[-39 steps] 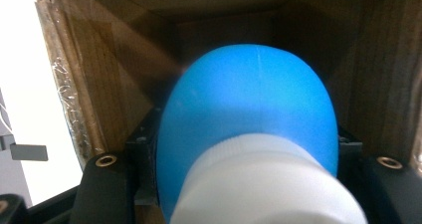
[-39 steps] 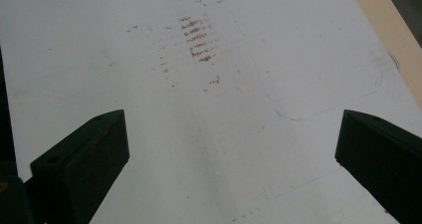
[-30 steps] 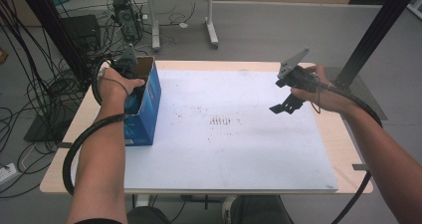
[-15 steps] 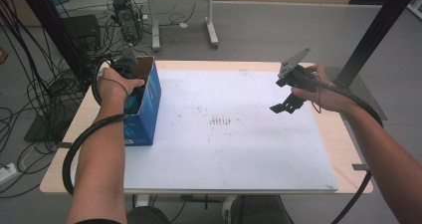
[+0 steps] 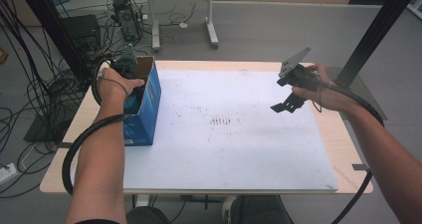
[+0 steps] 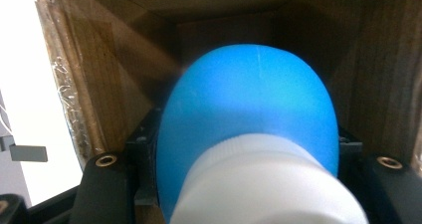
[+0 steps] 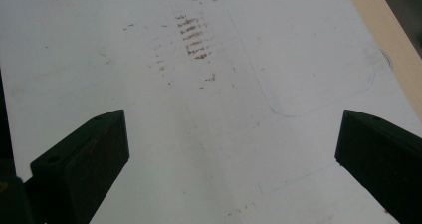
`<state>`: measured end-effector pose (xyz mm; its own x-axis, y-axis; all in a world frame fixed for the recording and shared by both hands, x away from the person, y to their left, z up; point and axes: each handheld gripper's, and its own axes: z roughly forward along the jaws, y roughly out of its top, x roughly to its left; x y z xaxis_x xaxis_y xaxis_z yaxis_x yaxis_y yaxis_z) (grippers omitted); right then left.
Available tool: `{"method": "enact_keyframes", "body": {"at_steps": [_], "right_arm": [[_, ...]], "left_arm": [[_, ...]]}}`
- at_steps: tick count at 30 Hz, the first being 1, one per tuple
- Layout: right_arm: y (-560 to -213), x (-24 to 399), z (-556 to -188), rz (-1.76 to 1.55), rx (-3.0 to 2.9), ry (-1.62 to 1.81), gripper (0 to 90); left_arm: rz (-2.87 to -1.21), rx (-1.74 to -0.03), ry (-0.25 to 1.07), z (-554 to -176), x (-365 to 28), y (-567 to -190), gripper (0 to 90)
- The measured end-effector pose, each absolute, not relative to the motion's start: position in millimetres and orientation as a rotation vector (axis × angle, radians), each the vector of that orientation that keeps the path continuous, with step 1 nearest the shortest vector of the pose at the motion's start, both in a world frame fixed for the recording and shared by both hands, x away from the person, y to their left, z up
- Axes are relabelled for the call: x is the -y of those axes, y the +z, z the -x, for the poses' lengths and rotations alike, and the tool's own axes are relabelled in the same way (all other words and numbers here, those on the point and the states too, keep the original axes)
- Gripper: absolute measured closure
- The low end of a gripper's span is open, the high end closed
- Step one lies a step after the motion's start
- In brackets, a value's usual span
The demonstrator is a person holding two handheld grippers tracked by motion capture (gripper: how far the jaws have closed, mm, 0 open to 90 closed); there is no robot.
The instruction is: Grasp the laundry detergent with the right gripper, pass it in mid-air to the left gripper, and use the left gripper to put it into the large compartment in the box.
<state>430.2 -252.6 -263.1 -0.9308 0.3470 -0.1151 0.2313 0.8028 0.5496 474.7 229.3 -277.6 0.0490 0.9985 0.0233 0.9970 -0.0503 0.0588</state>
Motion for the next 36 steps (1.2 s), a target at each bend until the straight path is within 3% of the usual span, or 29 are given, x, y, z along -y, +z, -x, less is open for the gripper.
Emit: {"method": "enact_keyframes", "body": {"at_steps": [36], "right_arm": [[-262.2,253.2,-429.9,-0.448,-2.780,0.810,0.4]], "left_arm": [[-2.256,-2.140,0.081,-473.9,-229.3,-279.7,36.3]]}}
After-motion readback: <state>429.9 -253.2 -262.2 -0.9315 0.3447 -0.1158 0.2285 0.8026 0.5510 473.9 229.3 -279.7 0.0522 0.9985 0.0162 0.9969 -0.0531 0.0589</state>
